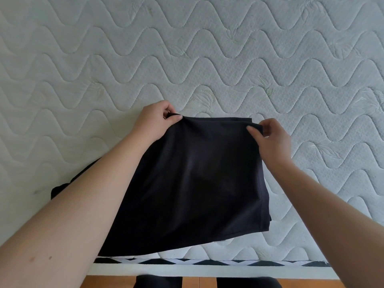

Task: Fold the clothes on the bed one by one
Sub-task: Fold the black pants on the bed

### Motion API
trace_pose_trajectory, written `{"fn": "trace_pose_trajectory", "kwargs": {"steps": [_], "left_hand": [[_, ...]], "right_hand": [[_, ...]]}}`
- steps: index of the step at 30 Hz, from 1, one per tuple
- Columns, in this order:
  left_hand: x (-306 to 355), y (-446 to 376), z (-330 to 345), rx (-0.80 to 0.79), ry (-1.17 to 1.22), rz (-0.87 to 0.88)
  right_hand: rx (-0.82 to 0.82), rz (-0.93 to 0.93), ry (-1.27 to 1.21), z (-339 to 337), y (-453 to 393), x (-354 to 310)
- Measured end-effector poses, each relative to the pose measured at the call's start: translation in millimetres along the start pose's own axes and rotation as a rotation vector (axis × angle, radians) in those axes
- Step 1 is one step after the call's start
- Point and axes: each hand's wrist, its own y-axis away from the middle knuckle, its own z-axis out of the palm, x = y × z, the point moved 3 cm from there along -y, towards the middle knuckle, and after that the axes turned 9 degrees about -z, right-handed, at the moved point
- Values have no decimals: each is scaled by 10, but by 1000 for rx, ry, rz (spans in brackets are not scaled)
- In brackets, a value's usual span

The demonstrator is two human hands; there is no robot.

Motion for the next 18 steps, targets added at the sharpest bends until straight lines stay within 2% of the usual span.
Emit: {"fn": "trace_pose_trajectory", "kwargs": {"steps": [3, 7, 10, 14, 18], "left_hand": [[29, -34, 48, 49, -46, 24], [-12, 29, 87, 132, 38, 23], [-97, 96, 67, 121, 109, -1], [-246, 139, 31, 17, 41, -48], [-223, 137, 31, 46, 24, -79]], "right_hand": [[39, -1, 20, 94, 6, -7], [84, 32, 45, 172, -27, -1], [97, -48, 144, 108, -69, 16], [-52, -358, 322, 50, -120, -108], [-346, -613, 519, 220, -189, -297]]}}
